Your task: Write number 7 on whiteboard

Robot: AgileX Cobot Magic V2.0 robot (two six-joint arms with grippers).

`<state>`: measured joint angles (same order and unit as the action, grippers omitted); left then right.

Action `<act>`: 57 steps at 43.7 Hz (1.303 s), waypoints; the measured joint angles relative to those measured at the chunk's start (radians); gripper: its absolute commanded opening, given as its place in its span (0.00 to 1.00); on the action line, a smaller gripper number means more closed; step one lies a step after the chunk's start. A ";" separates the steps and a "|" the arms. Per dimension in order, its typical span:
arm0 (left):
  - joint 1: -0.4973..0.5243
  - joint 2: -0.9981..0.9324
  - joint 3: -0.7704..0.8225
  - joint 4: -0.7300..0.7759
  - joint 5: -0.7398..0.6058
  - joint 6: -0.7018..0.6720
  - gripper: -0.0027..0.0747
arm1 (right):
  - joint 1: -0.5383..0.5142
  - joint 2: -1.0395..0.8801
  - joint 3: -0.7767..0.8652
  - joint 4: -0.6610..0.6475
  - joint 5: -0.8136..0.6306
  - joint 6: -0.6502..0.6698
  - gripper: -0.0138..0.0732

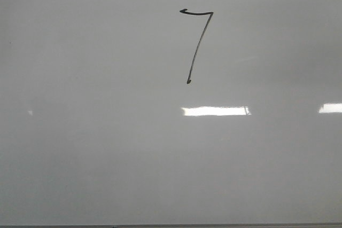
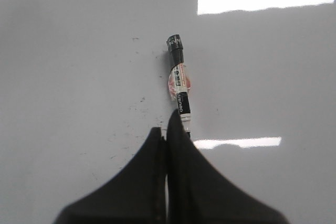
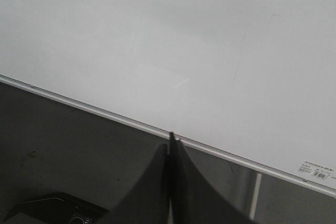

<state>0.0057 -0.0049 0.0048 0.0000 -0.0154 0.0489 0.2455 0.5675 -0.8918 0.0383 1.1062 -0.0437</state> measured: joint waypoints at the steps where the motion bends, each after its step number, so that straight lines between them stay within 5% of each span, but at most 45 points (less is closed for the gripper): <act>1: 0.000 0.000 0.000 0.000 0.000 0.000 0.01 | 0.000 0.000 0.000 0.000 0.000 0.000 0.08; 13: 0.000 0.000 0.000 0.000 0.000 0.000 0.01 | -0.045 -0.074 0.080 0.000 -0.082 0.000 0.08; 27: 0.000 0.000 0.000 0.000 0.000 0.000 0.01 | -0.196 -0.400 0.569 -0.002 -0.668 0.000 0.08; 36: 0.000 0.000 0.000 0.000 0.000 0.000 0.01 | -0.222 -0.555 0.833 -0.002 -0.918 0.000 0.08; 57: 0.000 0.000 0.000 0.000 0.000 0.000 0.01 | -0.224 -0.578 0.919 -0.002 -1.037 -0.002 0.08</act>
<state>0.0057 -0.0049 0.0048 0.0000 -0.0158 0.0489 0.0213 -0.0109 0.0269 0.0362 0.0696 -0.0458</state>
